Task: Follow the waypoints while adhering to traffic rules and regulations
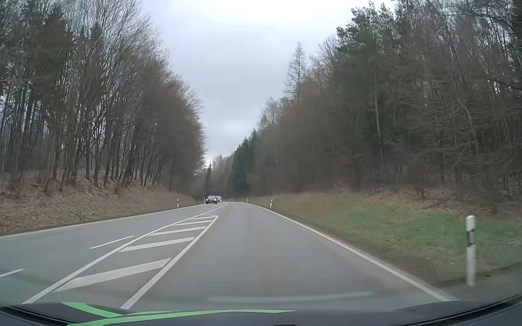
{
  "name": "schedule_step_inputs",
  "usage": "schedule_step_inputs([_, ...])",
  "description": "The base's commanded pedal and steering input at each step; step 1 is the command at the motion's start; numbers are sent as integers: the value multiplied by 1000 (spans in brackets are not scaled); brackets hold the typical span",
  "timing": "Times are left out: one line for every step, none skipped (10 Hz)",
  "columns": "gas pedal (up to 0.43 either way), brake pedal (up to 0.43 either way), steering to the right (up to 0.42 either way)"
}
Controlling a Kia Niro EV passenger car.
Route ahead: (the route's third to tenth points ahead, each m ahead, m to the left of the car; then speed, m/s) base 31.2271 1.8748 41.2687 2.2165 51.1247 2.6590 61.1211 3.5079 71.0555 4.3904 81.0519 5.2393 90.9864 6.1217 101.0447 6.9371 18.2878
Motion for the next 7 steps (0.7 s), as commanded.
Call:
schedule_step_inputs([177, 0, -8])
schedule_step_inputs([177, 0, -8])
schedule_step_inputs([177, 0, -9])
schedule_step_inputs([177, 0, -9])
schedule_step_inputs([177, 0, -9])
schedule_step_inputs([177, 0, -9])
schedule_step_inputs([177, 0, -9])
